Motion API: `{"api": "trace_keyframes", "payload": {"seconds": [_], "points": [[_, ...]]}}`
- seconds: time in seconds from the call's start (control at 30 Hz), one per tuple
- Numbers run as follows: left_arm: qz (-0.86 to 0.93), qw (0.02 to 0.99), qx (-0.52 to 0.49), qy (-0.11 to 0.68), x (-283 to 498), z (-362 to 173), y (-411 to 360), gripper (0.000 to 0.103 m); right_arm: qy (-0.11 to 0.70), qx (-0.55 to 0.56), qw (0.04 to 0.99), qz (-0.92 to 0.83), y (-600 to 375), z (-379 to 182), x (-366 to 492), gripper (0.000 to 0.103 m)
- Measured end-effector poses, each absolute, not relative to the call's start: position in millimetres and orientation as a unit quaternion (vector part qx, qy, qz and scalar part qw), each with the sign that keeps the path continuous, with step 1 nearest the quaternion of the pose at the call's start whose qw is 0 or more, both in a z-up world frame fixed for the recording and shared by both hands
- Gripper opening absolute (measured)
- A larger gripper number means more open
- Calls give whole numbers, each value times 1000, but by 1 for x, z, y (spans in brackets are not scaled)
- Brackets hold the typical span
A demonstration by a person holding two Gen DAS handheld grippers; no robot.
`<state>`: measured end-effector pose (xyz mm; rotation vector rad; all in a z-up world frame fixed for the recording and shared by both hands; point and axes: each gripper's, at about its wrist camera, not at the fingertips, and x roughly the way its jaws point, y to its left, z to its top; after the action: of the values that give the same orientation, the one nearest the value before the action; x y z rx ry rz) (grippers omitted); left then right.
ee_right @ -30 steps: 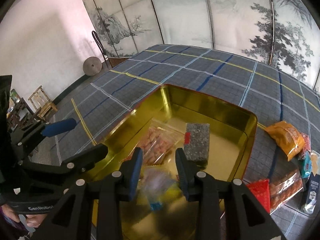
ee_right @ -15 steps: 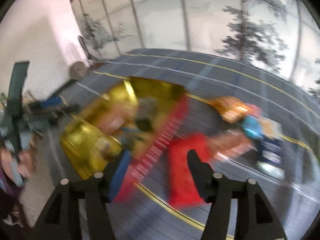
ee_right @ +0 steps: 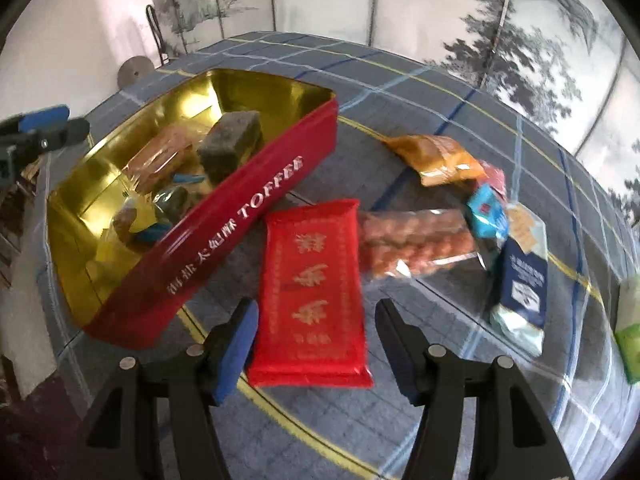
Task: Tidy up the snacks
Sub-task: 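Grasp the red packet with gold characters with the right gripper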
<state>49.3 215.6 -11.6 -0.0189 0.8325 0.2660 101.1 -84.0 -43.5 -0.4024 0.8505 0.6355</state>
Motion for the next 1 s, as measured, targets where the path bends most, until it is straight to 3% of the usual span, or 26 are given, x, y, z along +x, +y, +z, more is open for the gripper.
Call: {"api": "trace_keyframes", "payload": {"seconds": [0.2, 0.23, 0.27, 0.3, 0.43, 0.67, 1.0], "points": [[124, 904, -3, 410, 55, -15, 208, 87, 395, -220, 844, 289, -62, -49, 100, 61], [123, 903, -1, 411, 55, -15, 207, 87, 395, -220, 844, 289, -61, -50, 100, 58], [123, 903, 1, 412, 55, -15, 206, 87, 393, -220, 845, 290, -61, -49, 100, 47], [123, 903, 2, 413, 56, -15, 204, 87, 393, -218, 845, 289, -62, -48, 99, 45], [116, 906, 11, 408, 54, -9, 198, 87, 381, -208, 853, 289, -79, -41, 92, 44], [48, 915, 42, 398, 59, 7, 160, 87, 368, -71, 898, 232, -188, -17, 76, 44], [-136, 885, 72, 439, 120, 10, 64, 87, 377, 31, 917, 126, -295, -41, 99, 44]]}}
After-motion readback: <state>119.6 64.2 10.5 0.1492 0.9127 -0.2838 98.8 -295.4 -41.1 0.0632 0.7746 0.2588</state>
